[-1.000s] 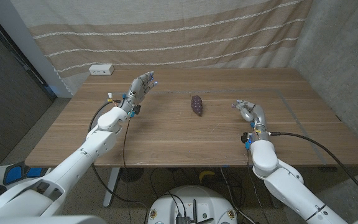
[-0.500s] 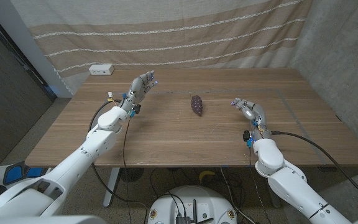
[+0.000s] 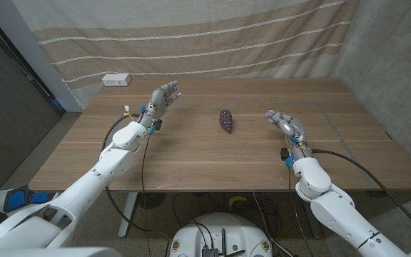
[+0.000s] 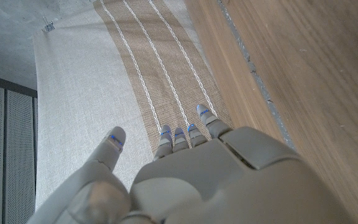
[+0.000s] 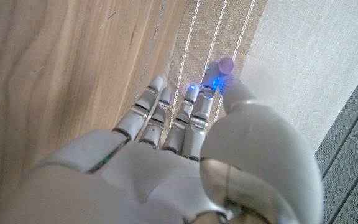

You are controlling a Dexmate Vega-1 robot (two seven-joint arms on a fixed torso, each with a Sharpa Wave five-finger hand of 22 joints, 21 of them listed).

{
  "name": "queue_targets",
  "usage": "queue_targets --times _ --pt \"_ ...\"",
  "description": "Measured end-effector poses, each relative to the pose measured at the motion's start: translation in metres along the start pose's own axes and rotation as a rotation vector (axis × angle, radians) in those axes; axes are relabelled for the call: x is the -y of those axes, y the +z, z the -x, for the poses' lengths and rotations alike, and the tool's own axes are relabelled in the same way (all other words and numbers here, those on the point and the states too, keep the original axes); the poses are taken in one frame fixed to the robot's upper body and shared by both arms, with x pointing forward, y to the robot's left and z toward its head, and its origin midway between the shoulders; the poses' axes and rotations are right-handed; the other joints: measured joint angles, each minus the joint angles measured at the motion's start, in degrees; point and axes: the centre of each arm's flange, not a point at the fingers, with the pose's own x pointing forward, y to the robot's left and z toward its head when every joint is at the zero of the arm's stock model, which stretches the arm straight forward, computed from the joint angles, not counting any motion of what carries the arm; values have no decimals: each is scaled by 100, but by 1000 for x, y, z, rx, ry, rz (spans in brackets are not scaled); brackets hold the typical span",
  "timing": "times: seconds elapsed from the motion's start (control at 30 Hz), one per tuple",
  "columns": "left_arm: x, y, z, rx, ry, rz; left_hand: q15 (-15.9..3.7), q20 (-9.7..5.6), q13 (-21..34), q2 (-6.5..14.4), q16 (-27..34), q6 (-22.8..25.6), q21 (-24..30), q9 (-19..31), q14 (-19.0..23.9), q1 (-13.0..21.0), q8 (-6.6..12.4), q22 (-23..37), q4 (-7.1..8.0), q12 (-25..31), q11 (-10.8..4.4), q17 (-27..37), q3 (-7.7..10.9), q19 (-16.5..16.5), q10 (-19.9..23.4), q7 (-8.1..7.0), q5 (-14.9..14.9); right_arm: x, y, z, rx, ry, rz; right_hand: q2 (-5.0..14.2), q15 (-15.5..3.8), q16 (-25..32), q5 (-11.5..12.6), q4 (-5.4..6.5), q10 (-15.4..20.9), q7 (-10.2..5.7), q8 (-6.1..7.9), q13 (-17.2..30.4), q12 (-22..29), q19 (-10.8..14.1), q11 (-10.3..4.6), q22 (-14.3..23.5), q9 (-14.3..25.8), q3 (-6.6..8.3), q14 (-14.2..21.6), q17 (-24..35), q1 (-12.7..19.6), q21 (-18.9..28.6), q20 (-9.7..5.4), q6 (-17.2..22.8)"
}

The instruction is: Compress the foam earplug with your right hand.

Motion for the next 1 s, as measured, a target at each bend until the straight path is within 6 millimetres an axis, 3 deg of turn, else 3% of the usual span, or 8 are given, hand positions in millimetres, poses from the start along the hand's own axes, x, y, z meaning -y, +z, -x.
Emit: queue_targets --times 0.77,1.0 --pt "1 1 4 2 4 -3 0 0 0 0 0 0 0 0 0 0 0 0 -40 0 0 0 8 0 0 0 0 4 1 -13 -3 195 -197 54 -20 -45 109 49 -62 53 25 -1 -64 -188 61 -1 208 -50 -147 95 -159 -25 62 -159" --pt "2 2 5 2 5 -5 14 0 0 0 0 0 0 0 -14 0 0 0 -81 0 0 0 2 0 0 0 0 4 -1 -17 -13 256 -267 224 -10 -6 109 119 -106 38 25 44 -107 -315 99 3 348 -153 -285 186 -327 -46 16 -408"
